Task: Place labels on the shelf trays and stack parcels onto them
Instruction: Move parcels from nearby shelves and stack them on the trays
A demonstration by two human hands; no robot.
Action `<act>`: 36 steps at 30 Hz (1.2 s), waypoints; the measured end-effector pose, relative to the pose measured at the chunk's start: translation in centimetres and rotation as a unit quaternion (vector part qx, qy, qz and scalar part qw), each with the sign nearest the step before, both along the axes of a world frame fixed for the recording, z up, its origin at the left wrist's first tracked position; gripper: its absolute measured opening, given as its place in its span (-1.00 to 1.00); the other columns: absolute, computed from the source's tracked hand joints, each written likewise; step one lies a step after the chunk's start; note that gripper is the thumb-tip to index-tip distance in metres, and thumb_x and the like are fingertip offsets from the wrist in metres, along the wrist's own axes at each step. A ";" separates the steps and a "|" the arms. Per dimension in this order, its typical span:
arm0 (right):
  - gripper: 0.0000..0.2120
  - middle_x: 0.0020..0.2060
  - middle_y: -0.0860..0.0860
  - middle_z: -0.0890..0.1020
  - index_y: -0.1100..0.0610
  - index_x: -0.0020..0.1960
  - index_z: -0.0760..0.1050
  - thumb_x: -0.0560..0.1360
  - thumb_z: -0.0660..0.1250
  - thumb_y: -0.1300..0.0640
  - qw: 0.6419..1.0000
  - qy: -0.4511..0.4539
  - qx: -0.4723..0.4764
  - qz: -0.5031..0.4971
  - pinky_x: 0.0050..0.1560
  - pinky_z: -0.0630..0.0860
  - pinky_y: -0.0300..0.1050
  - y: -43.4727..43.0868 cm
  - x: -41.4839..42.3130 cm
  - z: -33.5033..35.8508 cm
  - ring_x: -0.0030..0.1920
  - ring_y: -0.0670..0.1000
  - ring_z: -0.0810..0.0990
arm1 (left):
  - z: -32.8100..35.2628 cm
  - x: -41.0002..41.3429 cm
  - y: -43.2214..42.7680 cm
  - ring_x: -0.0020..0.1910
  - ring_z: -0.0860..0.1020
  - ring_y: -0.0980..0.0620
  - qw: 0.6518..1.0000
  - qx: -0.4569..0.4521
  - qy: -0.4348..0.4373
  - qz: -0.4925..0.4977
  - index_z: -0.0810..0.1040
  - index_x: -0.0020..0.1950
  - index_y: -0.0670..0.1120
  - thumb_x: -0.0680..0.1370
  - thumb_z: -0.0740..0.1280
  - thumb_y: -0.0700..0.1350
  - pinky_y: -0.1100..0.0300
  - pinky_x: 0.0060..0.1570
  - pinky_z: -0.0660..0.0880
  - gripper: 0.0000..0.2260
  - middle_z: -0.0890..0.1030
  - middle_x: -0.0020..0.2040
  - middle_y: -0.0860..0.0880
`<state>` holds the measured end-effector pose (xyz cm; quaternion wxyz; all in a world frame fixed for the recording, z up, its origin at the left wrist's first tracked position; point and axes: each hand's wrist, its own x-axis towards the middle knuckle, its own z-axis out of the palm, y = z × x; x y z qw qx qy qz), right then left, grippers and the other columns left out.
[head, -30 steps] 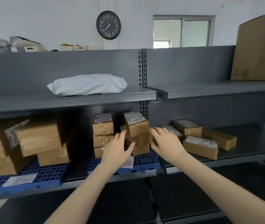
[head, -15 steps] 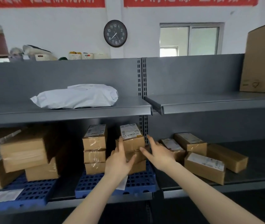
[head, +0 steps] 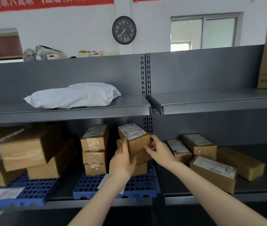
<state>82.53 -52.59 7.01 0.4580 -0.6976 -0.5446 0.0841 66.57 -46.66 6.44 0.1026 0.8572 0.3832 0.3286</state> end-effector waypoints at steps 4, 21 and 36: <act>-0.48 0.07 -0.09 0.54 -0.04 0.42 0.19 0.52 0.31 0.05 0.998 0.022 -0.047 0.036 -0.05 0.45 -0.30 -0.3 0.0 -0.5 -0.01 -0.14 0.53 | -0.4 -0.1 0.4 0.24 0.49 -0.09 0.989 -0.133 -0.057 -0.027 -0.24 0.54 0.04 0.49 0.37 0.00 0.06 0.11 0.50 -0.12 0.31 0.43 -0.12; -0.24 0.26 -0.08 0.47 -0.18 0.51 -0.08 0.50 0.32 0.07 0.993 0.080 -0.076 0.035 0.12 0.48 -0.17 -1.1 -2.6 -2.1 0.14 -0.10 0.50 | -1.1 0.4 2.2 0.25 0.43 0.01 0.948 -0.247 -0.147 -0.136 -0.11 0.55 0.08 0.56 0.25 -0.19 0.14 0.20 0.39 -0.30 0.41 0.36 -0.07; -0.08 0.30 -0.05 0.49 -0.18 0.51 -0.29 0.46 0.33 0.09 0.988 0.113 -0.099 0.032 0.22 0.50 -0.07 -0.5 -4.7 -2.5 0.19 -0.06 0.52 | -1.7 0.3 2.4 0.24 0.45 -0.05 0.938 -0.277 -0.161 -0.136 -0.16 0.54 0.12 0.58 0.21 -0.19 0.18 0.13 0.38 -0.30 0.39 0.38 -0.13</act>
